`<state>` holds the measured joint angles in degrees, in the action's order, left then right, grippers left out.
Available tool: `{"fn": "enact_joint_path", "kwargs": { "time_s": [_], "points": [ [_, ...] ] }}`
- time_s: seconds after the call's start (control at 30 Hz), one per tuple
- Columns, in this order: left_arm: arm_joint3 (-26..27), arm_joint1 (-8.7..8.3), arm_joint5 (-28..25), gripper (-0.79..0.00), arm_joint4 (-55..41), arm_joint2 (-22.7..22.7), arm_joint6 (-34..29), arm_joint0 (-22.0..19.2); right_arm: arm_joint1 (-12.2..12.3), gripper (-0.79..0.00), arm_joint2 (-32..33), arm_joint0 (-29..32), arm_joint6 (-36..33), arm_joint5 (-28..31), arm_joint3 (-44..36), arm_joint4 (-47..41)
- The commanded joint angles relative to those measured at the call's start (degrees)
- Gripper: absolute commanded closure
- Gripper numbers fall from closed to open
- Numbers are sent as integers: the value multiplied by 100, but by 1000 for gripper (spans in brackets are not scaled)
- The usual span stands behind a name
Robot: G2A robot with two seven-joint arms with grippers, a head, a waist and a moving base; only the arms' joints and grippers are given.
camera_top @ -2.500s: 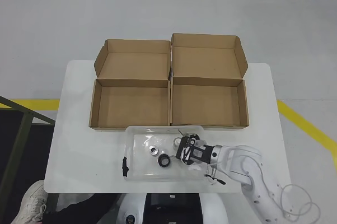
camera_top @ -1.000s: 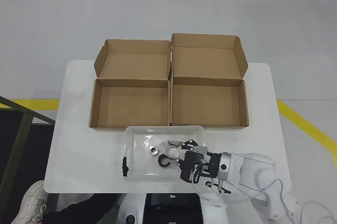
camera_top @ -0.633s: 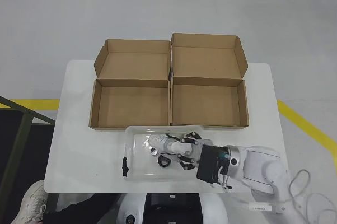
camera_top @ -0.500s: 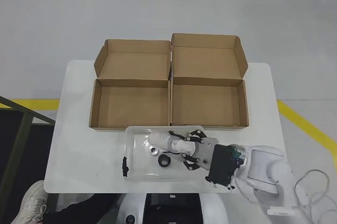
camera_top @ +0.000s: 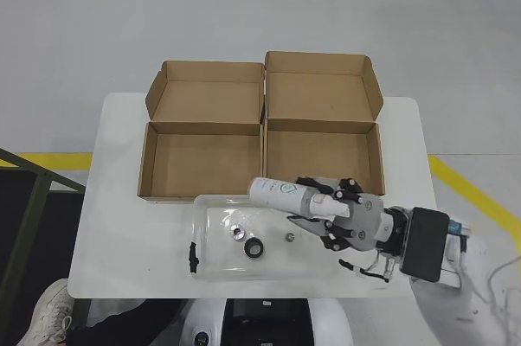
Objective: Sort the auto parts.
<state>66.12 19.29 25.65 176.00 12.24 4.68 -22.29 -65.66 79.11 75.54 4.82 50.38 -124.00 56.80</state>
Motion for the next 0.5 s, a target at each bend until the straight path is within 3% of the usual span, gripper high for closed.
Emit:
{"fn": "enact_joint_path", "kwargs": {
  "time_s": [0.0,0.47],
  "points": [
    [0,0,0,-785,0,0,0,0,9,0,121,22,87,25,-16,-101],
    [0,0,0,-785,0,0,0,0,17,0,695,523,1097,88,-280,-286]
  ]
}}
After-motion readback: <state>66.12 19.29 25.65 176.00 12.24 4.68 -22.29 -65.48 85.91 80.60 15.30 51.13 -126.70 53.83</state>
